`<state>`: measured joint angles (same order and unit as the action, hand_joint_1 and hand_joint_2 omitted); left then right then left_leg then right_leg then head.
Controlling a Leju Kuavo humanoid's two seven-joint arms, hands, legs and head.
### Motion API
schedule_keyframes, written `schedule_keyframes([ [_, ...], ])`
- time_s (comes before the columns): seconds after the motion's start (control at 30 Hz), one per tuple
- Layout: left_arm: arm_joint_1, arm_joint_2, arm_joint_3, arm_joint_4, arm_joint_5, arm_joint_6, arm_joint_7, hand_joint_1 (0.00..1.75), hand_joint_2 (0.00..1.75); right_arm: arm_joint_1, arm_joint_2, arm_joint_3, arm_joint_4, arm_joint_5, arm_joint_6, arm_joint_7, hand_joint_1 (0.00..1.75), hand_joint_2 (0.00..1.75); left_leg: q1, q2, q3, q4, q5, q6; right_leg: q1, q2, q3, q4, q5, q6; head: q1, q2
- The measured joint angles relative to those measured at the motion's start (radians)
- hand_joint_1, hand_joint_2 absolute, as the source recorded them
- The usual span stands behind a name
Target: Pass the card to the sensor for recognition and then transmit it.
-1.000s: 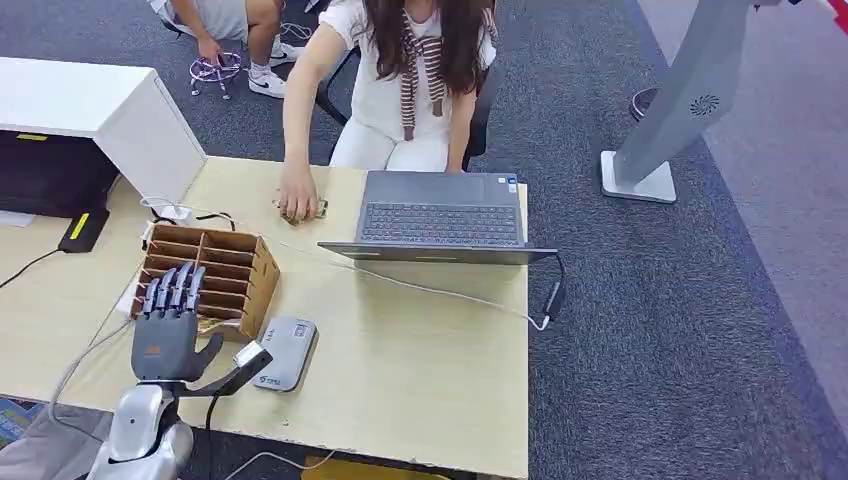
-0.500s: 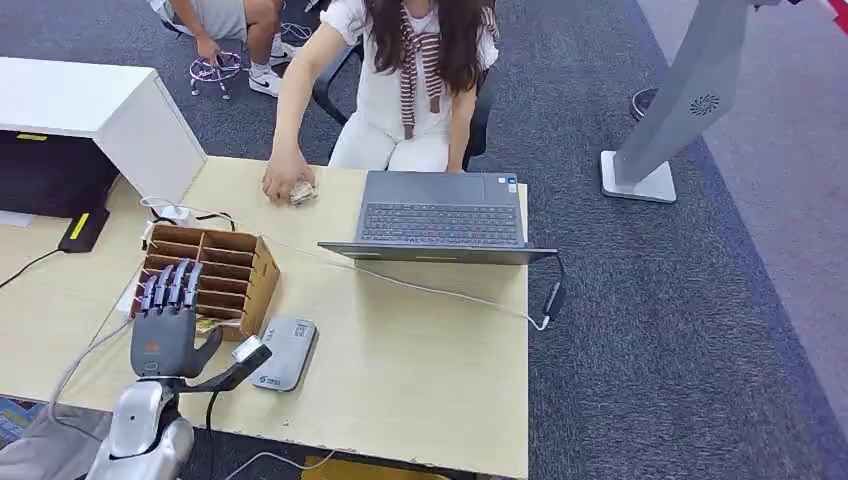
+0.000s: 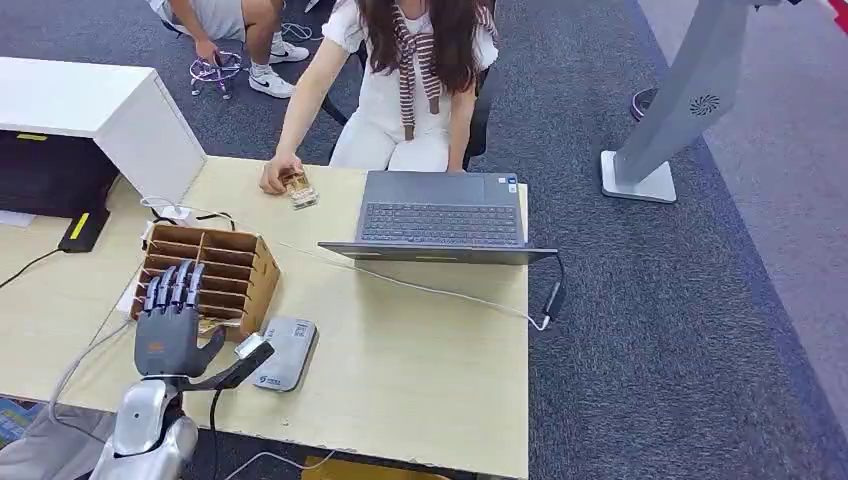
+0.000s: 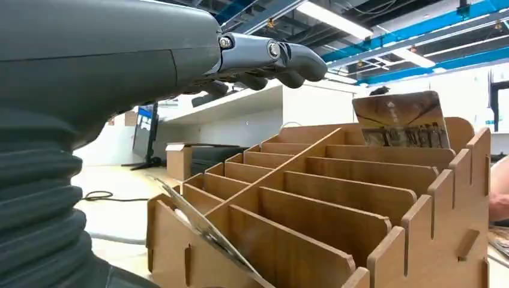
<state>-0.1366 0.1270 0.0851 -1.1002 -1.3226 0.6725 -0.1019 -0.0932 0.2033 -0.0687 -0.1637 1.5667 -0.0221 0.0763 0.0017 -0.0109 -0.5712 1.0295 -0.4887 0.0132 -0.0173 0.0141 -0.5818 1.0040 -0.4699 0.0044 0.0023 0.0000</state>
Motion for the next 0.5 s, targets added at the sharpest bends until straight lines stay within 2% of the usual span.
schedule_keyframes([
  [0.5,-0.005,-0.004,-0.002,0.005,0.001,-0.015,0.010,0.00,1.75,0.000,0.000,0.010,0.000,0.000,0.000,0.000,0.00,0.00,0.000,0.000,0.000,0.000,0.000,0.000,0.000,0.000,0.000,0.000,0.000,0.000,0.000,0.000],
])
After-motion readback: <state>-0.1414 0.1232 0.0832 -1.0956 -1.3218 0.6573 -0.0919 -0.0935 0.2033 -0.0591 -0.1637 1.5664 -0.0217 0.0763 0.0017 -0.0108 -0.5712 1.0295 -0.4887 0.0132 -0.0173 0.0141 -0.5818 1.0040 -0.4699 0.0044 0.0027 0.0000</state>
